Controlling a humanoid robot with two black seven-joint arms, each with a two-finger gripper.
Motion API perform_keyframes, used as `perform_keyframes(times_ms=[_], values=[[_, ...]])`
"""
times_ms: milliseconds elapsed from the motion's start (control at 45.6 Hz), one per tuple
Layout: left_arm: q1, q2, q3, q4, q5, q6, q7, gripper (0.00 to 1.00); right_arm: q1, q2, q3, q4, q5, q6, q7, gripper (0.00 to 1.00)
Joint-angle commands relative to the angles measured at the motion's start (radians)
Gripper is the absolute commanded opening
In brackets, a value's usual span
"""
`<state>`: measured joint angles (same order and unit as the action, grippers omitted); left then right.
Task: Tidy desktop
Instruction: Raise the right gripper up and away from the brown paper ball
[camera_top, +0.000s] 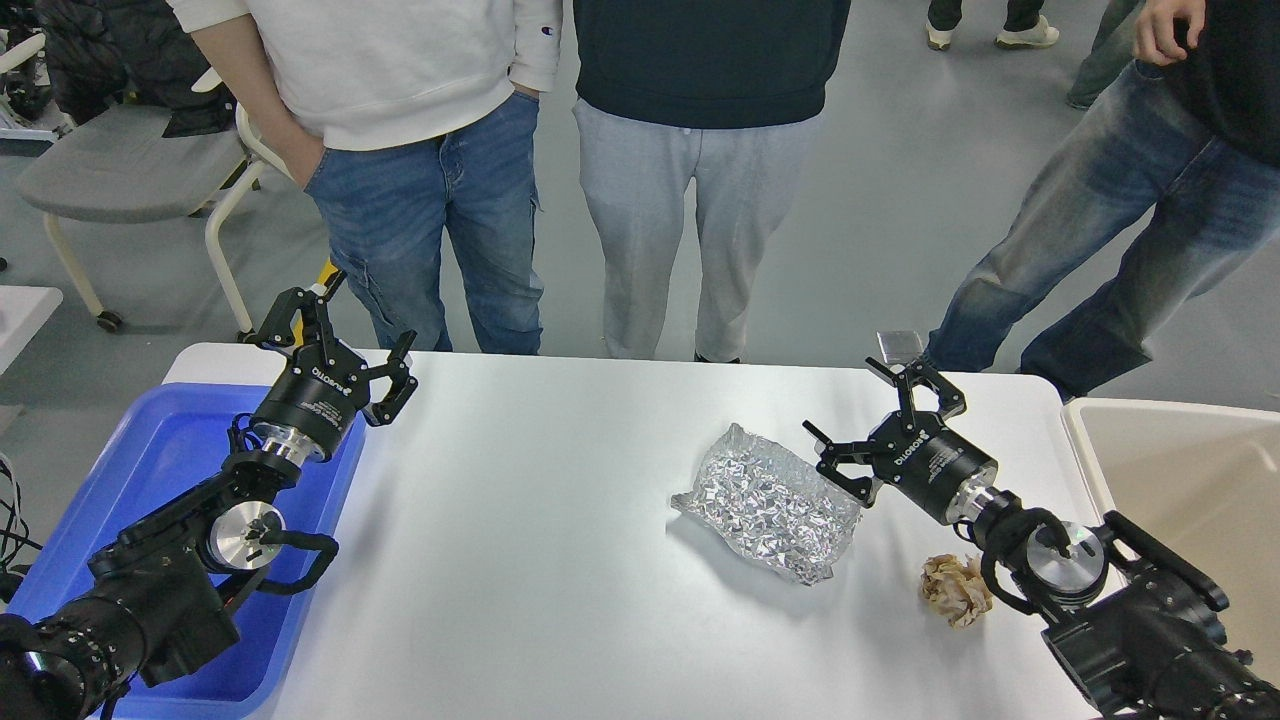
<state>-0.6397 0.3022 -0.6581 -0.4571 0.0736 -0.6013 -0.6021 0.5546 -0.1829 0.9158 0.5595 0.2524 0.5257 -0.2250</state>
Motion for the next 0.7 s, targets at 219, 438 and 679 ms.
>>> perform_keyframes(times_ms=[219,438,679], values=[[0.0,0.0,0.0,0.0,0.0,0.0,-0.001,1.0,-0.01,-0.015,-0.005,0.013,-0.008,0.002,0.0,1.0],[0.0,0.0,0.0,0.0,0.0,0.0,-0.001,1.0,0.004,-0.058,-0.025,0.023,-0.035,0.013,0.0,1.0],[0.0,0.0,0.0,0.0,0.0,0.0,-0.001,1.0,0.03,-0.208,-0.058,0.144,-0.148,0.005,-0.008,1.0]])
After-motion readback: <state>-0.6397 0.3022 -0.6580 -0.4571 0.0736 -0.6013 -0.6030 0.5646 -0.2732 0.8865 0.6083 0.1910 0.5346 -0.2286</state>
